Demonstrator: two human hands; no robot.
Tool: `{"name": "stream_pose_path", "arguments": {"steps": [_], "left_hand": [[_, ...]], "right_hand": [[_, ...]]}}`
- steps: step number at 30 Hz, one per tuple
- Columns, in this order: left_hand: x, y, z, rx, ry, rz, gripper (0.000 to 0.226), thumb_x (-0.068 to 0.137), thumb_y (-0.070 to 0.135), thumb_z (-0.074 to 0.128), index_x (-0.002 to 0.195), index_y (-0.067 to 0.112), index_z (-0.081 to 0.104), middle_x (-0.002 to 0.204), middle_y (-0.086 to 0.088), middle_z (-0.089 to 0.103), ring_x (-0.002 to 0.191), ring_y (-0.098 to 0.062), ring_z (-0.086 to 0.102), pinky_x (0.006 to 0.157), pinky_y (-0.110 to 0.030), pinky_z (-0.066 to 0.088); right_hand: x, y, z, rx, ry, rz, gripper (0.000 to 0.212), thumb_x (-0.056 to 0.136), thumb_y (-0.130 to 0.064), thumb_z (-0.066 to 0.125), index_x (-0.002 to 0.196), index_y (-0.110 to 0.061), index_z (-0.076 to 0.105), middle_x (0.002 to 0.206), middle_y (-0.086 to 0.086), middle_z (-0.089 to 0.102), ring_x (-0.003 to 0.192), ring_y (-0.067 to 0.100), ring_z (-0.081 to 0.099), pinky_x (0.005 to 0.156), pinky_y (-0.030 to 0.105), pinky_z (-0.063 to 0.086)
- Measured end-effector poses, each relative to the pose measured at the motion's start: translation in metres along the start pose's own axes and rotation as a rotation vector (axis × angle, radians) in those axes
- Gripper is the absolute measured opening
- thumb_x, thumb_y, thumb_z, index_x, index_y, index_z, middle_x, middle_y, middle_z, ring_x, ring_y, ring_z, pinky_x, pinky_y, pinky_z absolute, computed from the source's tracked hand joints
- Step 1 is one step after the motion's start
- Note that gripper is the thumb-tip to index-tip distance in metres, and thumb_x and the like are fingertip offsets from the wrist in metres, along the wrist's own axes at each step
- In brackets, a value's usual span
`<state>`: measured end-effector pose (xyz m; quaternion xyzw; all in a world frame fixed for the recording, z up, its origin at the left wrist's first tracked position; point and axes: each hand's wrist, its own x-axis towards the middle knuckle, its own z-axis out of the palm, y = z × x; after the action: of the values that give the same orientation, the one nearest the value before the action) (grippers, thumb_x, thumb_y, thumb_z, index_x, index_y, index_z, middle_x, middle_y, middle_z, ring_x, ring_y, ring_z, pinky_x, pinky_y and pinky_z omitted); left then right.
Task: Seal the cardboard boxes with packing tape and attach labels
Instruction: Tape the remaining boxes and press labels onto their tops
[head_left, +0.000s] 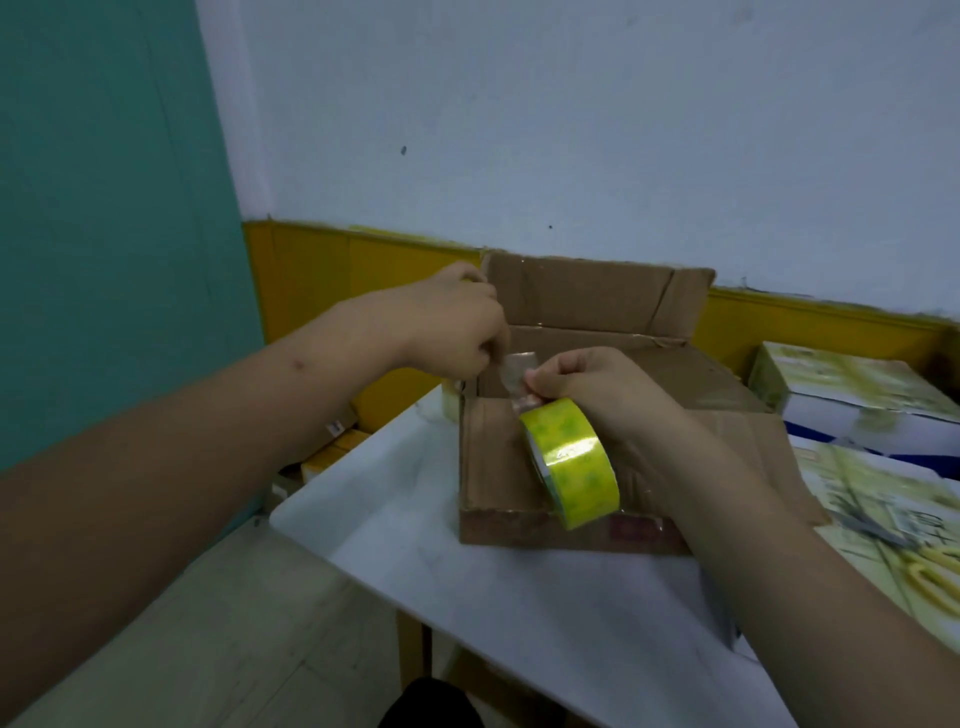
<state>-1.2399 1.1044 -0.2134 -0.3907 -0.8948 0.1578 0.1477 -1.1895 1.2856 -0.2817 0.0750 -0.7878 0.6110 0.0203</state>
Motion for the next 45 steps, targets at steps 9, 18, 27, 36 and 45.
{"name": "stream_pose_path", "arguments": {"steps": [9,18,27,36,45], "left_hand": [[0.039,0.013,-0.04,-0.383,-0.335,-0.084,0.023,0.095,0.042,0.064,0.094,0.021,0.074,0.081,0.013,0.063,0.076,-0.004,0.055,0.066,-0.024,0.04],[0.049,0.017,-0.035,-0.276,-0.348,-0.089,0.02,0.097,0.039,0.063,0.092,0.021,0.073,0.079,0.015,0.06,0.072,-0.004,0.051,0.06,-0.025,0.036],[0.051,0.022,-0.036,-0.297,-0.347,-0.129,0.019,0.094,0.04,0.067,0.09,0.022,0.071,0.078,0.014,0.059,0.075,-0.007,0.053,0.062,-0.026,0.038],[0.043,0.02,0.003,-0.05,-0.218,-0.165,0.023,0.091,0.048,0.066,0.086,0.026,0.072,0.089,0.011,0.069,0.11,-0.009,0.051,0.116,-0.043,0.006],[0.034,0.014,0.004,-0.131,-0.072,-0.257,0.022,0.088,0.045,0.07,0.074,0.029,0.066,0.08,0.016,0.064,0.105,-0.005,0.053,0.111,-0.043,0.014]], "right_hand": [[-0.008,0.0,0.004,0.271,0.055,0.049,0.025,0.095,-0.01,0.063,0.071,-0.007,0.064,0.066,0.007,0.062,0.051,0.011,0.054,0.053,0.023,0.044],[-0.035,-0.008,0.004,0.039,0.108,0.097,0.039,0.078,-0.047,0.078,0.099,-0.015,0.076,0.09,-0.003,0.076,0.086,0.014,0.071,0.067,0.026,0.052],[-0.077,-0.003,0.01,-0.161,0.342,0.008,0.045,0.081,-0.05,0.074,0.108,-0.016,0.064,0.101,0.002,0.067,0.085,0.006,0.062,0.072,0.021,0.052],[-0.087,0.033,0.052,0.065,0.151,-0.098,0.046,0.098,-0.041,0.057,0.065,-0.01,0.065,0.062,0.003,0.068,0.057,0.011,0.065,0.061,0.022,0.051],[-0.082,0.031,0.069,0.142,0.184,-0.098,0.047,0.099,-0.044,0.052,0.083,-0.004,0.07,0.065,0.006,0.069,0.062,0.014,0.065,0.062,0.026,0.051]]}}
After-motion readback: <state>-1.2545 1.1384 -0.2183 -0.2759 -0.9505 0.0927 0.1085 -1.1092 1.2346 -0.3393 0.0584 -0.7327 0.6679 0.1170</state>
